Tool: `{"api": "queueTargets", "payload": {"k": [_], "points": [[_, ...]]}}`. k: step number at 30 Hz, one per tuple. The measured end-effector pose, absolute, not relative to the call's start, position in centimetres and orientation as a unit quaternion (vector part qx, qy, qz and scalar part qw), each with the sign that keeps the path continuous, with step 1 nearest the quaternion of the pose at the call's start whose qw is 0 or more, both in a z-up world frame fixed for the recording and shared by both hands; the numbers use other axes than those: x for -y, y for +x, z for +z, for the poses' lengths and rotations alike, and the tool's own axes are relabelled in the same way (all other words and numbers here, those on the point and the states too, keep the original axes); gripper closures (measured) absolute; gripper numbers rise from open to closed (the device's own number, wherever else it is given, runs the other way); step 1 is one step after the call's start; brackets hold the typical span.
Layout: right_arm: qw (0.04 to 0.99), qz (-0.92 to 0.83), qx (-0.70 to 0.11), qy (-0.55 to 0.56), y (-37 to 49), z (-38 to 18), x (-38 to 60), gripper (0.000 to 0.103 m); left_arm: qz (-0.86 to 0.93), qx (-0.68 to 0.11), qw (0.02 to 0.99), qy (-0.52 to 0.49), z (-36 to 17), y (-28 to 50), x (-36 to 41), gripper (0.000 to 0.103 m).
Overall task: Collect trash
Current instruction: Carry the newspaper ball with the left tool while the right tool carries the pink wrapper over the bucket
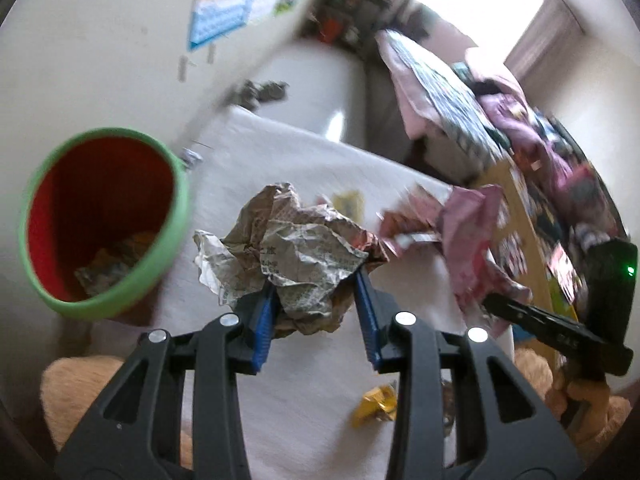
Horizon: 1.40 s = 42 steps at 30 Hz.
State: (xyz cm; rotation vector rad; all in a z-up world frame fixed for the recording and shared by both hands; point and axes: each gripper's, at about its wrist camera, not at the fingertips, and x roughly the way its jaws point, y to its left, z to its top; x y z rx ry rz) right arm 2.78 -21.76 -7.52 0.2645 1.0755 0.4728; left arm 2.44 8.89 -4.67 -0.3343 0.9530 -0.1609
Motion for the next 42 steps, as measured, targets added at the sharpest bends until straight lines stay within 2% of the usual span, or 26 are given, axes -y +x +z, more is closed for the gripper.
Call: {"api": "queueTargets", "payload": {"k": [6, 21, 42], "points": [[0.823, 0.260, -0.496, 0.098, 3.9, -6.0, 17.4, 0.094, -0.023, -0.440, 0.877, -0.190, -4.3, 1.7, -13.2, 0.068], [0.795, 0.305, -0.521, 0.053, 5.6, -7.4, 7.7, 0.094, 0.038, -0.425, 0.873, -0.235, -5.2, -0.6, -20.4, 0.068], [0.782, 0.330, -0.528, 0.015, 11.8, -7.8, -2.5, 0.094, 0.084, -0.433, 0.862, -0.249, -7.8, 2.2, -26.7, 0.068]]}}
